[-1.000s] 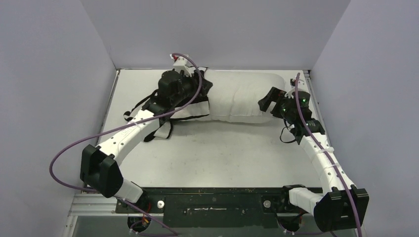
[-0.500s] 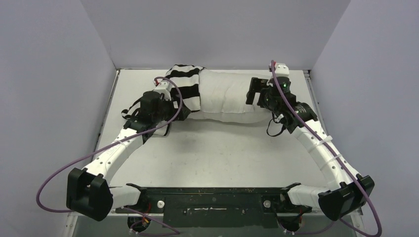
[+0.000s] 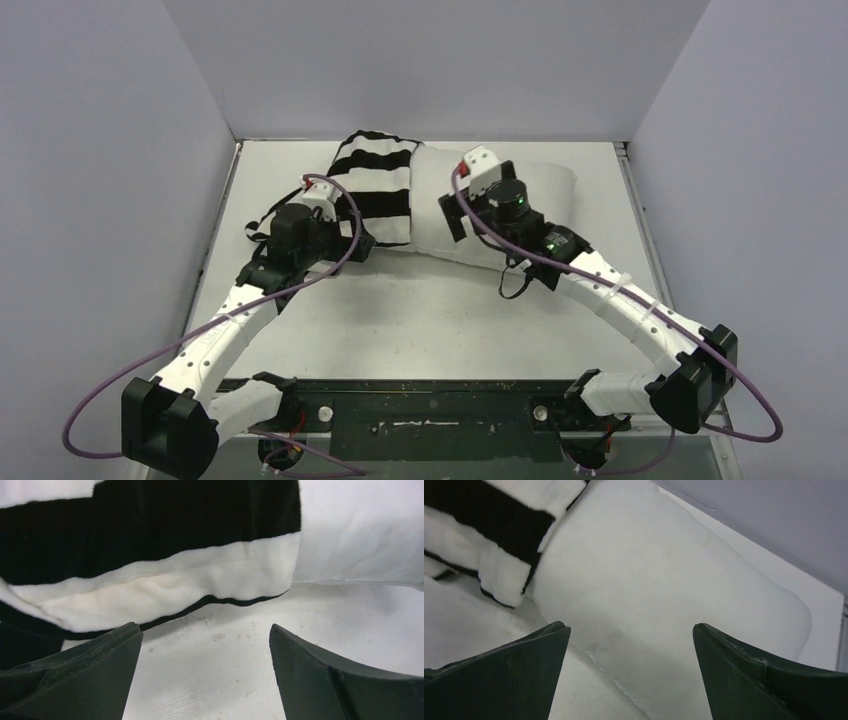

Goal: Put the pillow into the pillowcase
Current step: Stuff the pillow into the pillowcase.

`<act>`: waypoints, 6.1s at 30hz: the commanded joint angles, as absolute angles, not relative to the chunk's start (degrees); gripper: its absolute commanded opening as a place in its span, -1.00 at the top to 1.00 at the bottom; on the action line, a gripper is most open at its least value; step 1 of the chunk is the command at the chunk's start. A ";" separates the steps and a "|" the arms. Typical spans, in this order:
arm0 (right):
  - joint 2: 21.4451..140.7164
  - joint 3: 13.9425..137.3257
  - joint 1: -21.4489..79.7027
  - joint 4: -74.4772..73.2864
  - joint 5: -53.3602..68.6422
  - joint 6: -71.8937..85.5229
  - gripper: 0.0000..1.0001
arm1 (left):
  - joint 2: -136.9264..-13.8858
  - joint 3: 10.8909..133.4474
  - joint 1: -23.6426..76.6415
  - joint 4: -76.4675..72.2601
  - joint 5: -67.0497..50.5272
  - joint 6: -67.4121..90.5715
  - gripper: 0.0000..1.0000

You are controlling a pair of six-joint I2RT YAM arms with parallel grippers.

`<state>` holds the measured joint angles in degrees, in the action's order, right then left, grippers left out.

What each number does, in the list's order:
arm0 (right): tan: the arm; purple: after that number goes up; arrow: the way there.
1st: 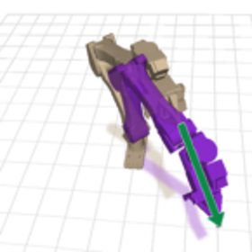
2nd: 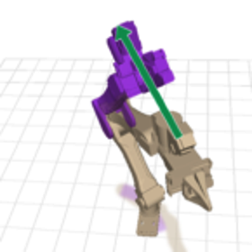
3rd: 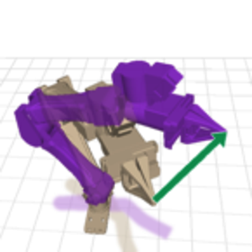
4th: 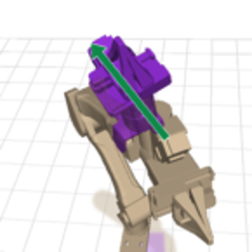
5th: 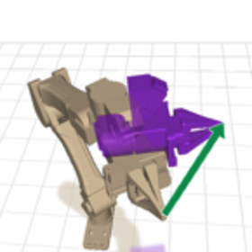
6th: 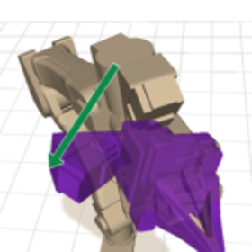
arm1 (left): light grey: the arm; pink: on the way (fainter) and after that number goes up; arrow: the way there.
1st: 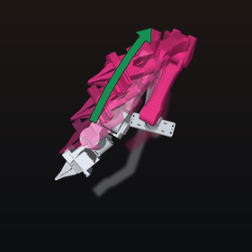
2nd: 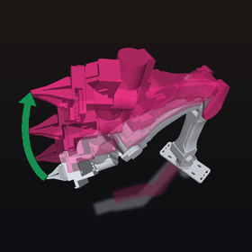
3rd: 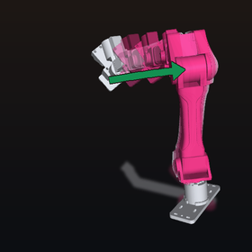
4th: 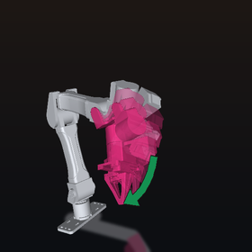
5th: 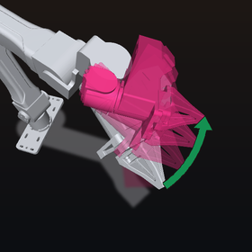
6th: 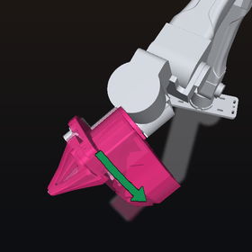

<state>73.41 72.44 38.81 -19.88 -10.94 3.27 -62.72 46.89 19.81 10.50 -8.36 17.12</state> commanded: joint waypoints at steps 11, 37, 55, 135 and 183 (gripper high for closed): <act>80.90 45.14 54.72 25.29 -15.24 -47.43 -1.00 | -57.30 42.92 19.38 10.72 -2.12 13.88 -0.94; 91.07 53.79 48.52 36.53 -8.25 -32.43 1.00 | -54.38 43.20 19.54 7.78 -3.78 18.54 -0.39; 71.46 72.32 41.10 -5.00 11.97 12.65 1.00 | -55.99 66.79 20.13 21.28 -0.74 21.02 0.04; 97.02 81.56 40.52 17.19 1.96 28.37 1.00 | -75.64 68.68 19.25 -10.47 -34.30 42.62 1.00; 71.44 71.76 14.25 9.60 42.80 38.92 1.00 | -63.20 55.07 30.81 18.94 -3.20 24.80 -0.51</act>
<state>72.05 70.13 14.04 -2.52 38.39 37.95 -58.92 61.47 31.62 23.59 -1.74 23.33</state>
